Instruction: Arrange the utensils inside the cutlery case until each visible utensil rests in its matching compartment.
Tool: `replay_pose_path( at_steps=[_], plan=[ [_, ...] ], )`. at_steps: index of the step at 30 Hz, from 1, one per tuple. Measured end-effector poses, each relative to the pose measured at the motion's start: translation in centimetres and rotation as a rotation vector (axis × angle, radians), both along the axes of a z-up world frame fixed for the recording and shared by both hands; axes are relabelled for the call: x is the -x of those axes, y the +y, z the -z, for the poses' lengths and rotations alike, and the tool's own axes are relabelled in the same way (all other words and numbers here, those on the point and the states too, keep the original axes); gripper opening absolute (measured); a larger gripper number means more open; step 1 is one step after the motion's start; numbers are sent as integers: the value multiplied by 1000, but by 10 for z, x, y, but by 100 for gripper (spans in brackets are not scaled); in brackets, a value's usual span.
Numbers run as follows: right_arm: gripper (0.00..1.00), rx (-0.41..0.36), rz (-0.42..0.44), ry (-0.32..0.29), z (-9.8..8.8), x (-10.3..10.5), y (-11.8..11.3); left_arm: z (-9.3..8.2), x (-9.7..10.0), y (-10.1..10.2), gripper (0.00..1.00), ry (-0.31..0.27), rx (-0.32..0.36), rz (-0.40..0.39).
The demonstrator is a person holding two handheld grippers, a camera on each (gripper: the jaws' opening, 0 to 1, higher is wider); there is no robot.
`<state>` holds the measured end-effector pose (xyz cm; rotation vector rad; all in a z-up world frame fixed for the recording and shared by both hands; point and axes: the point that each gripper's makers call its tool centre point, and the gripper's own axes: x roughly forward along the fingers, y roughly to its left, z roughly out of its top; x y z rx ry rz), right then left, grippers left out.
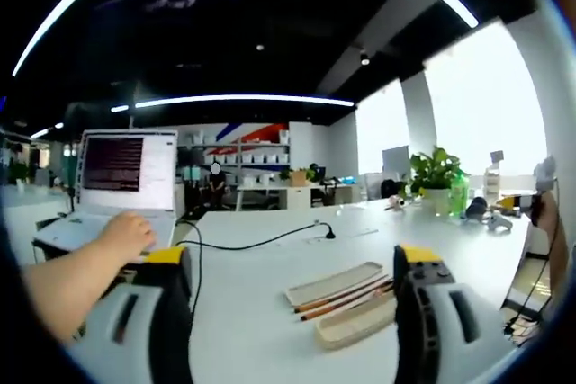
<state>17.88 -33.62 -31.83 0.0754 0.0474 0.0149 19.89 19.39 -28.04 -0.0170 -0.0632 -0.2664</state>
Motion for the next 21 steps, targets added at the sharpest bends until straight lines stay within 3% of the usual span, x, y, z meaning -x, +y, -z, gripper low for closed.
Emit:
replay_pose_path(
  at_steps=[2,21],
  plan=[
    [99,0,10,-2,0,-1,-6,4,0,0,100,18,-34,-2],
    [99,-19,13,3,0,-6,-16,4,-1,-4,100,18,-30,10]
  ],
)
